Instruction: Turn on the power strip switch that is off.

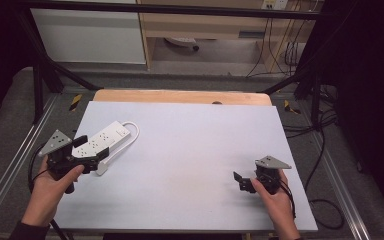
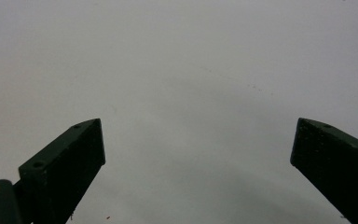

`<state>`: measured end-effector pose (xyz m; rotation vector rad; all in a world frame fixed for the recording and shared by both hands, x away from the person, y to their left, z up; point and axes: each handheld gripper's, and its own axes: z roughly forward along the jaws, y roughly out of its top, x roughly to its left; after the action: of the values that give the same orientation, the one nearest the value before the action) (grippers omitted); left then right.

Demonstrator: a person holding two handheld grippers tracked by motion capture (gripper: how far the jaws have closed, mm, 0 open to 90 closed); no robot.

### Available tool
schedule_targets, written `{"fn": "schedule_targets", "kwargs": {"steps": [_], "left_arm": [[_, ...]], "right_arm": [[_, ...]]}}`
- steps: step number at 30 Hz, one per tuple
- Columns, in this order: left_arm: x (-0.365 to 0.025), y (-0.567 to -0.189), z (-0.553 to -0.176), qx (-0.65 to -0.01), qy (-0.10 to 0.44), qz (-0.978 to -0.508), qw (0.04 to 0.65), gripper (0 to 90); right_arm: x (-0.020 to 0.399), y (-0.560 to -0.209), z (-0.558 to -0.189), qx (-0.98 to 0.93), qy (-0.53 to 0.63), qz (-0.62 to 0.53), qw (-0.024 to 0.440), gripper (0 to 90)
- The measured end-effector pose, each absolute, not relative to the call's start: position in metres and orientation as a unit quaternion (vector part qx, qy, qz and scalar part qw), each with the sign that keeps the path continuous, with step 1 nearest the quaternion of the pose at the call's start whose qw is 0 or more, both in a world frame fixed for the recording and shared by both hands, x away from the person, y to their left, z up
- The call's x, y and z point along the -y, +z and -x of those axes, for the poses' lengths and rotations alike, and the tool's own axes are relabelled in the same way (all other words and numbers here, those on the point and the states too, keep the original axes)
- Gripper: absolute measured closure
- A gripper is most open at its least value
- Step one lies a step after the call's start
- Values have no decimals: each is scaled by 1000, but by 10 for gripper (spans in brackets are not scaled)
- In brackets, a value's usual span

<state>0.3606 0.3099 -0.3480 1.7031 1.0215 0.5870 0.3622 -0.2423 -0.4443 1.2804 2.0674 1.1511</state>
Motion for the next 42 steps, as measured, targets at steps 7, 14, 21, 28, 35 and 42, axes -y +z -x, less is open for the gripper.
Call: {"fn": "schedule_targets", "kwargs": {"steps": [7, 14, 21, 28, 35, 42], "left_arm": [[-307, -345, -369, -423, 246, -707, 510, 72], [-305, -344, -377, -424, 248, -712, 503, 72], [-301, -346, -385, -425, 246, -717, 495, 72], [-298, -350, -393, -427, 248, -723, 484, 75], [-299, -354, -401, -439, 242, -717, 484, 75], [-302, -358, -411, -448, 243, -715, 479, 80]], "right_arm": [[242, -444, -362, -748, 418, -465, 222, 35], [242, -444, -362, -750, 417, -463, 223, 36], [242, -444, -362, -750, 417, -462, 224, 37], [242, -444, -362, -750, 417, -462, 224, 37], [242, -444, -362, -749, 418, -463, 222, 37], [242, -444, -362, -750, 418, -462, 223, 37]]}}
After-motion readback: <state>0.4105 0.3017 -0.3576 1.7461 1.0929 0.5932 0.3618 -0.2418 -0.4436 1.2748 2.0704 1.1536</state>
